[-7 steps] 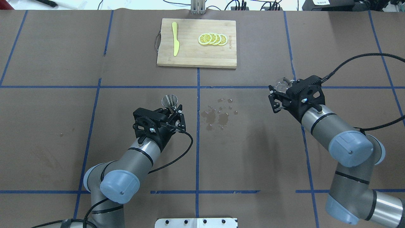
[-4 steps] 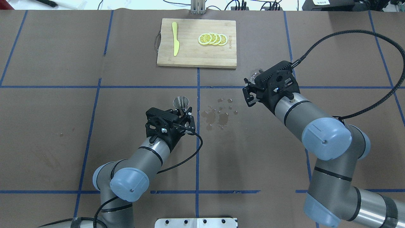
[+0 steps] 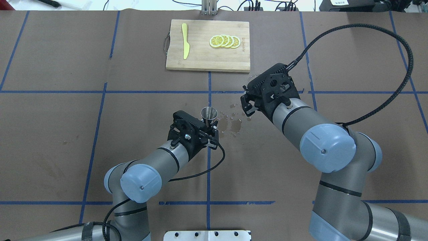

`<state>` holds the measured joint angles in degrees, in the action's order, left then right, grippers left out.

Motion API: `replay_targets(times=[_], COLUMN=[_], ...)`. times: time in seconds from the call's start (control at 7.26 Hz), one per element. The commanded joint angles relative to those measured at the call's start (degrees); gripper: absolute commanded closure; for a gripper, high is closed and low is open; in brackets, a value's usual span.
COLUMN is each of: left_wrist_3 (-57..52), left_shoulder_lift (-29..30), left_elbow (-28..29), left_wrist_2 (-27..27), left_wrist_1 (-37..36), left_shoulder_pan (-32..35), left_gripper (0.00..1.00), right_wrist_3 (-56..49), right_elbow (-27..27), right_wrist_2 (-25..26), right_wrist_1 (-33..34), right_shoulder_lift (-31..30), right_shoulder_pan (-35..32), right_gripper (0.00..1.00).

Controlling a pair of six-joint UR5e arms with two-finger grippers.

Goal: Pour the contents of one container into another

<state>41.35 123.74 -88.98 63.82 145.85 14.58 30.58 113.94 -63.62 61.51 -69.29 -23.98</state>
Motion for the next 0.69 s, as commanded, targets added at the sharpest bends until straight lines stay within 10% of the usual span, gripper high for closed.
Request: replay_targets(times=[0.0, 0.55], left_wrist_3=[-1.01, -0.92], left_shoulder_lift=[2.55, 5.1], left_elbow=[1.26, 4.43], left_wrist_2=[2.8, 2.8], left_wrist_1=[-0.3, -0.39], left_shoulder_pan=[0.27, 0.36], left_gripper=[1.0, 1.0], right_wrist_3=[-2.19, -9.8], right_elbow=[0.05, 0.4], right_wrist_2=[-0.28, -0.19], right_wrist_1=[1.42, 3.08], right_shoulder_lift=[0.82, 0.91], right_shoulder_pan=[0.24, 0.86], right_gripper=[1.0, 1.0])
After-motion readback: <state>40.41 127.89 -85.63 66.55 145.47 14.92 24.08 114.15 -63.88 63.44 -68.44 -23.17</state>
